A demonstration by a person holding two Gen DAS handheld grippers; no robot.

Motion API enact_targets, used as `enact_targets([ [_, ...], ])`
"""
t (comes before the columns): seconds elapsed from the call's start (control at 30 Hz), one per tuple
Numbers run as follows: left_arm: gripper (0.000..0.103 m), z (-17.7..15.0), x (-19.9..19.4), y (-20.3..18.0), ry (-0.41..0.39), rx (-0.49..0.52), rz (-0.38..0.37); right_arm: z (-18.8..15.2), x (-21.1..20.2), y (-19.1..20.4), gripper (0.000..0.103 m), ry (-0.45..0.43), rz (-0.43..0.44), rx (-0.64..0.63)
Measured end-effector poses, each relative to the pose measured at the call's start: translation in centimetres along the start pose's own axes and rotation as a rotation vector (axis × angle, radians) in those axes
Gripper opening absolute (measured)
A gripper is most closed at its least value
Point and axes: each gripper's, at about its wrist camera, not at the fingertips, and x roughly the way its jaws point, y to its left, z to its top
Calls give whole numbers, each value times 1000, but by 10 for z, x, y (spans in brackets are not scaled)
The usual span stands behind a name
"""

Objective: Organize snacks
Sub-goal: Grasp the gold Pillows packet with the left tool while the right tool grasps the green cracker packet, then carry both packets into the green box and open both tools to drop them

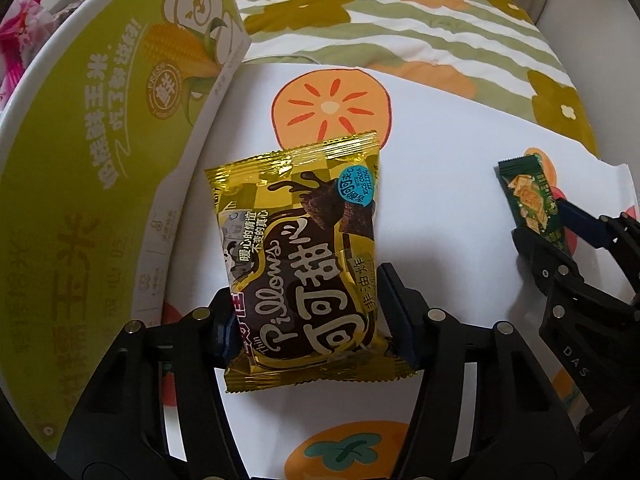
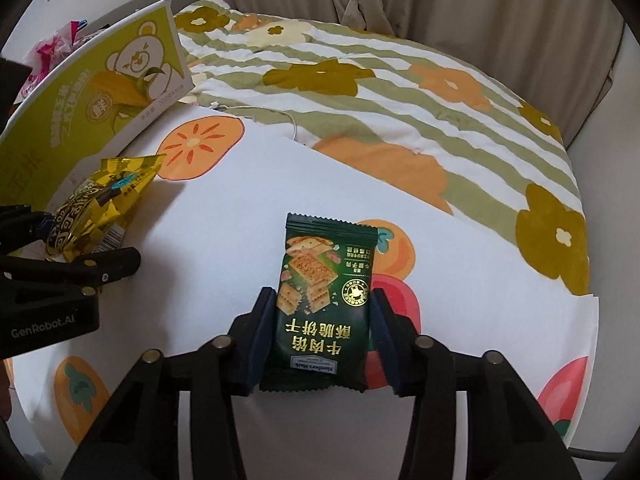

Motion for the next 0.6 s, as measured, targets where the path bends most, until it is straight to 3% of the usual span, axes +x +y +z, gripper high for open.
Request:
enact_targets([
  [0.23,51,1,-13,-3,-28,17,-25,2,-8,-1,40,-17,4,23],
  [0.6,49,15,-96,1,-178,59,-100,23,-75,-3,40,-134,-25,74],
])
